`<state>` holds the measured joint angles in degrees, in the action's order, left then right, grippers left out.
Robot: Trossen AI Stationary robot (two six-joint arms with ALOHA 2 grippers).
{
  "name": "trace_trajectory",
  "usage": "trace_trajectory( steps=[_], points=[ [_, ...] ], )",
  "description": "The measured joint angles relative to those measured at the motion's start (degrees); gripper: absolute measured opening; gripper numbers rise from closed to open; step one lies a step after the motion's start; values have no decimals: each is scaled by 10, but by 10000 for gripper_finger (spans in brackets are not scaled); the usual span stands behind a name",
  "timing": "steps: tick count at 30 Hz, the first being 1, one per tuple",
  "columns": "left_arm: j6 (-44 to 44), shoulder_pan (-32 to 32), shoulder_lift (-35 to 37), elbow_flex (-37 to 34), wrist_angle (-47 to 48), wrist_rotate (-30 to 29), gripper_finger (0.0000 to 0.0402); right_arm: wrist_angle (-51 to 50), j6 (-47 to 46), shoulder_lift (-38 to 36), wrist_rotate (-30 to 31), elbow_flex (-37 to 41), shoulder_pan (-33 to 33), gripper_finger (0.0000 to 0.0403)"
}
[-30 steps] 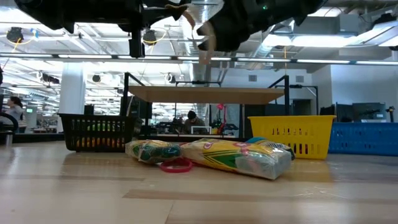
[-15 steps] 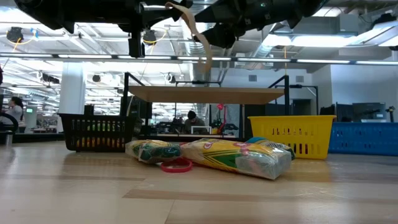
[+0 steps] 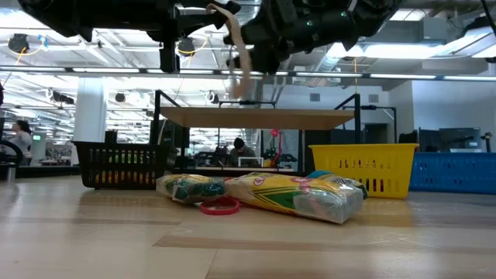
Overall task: Pick & Place Office Desk Supplies
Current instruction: Put the light brown rubber band into the yellow bin
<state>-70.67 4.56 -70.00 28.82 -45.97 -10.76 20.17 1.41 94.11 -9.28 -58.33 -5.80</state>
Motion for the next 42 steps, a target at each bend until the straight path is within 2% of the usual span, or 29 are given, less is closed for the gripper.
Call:
trace_trajectory(
  steps=[4,9,13,17,19,23,24,28,42],
  points=[
    [0,0,0,0,0,0,53,-5,-2,-1,4,-5,0,334],
    [0,0,0,0,0,-1,53,-21,-20,-6,38,-6,0,280],
    [0,0,0,0,0,-2,53,-29,-56,-2,47,-5,-7,265],
    [0,0,0,0,1,-2,53,-35,-58,-2,23,-5,-16,243],
    [0,0,0,0,0,-2,53,-35,-57,-2,6,-5,-19,201],
    [1,0,0,0,1,-2,53,-39,-36,-2,2,-5,-17,44],
    [1,0,0,0,1,-2,53,-36,-31,-2,2,-5,-16,24],
    [1,0,0,0,-1,-2,53,-30,-32,-2,2,-5,-13,6],
    [1,-2,0,0,-20,-2,53,-57,-59,-2,4,-5,-13,2]
  ],
)
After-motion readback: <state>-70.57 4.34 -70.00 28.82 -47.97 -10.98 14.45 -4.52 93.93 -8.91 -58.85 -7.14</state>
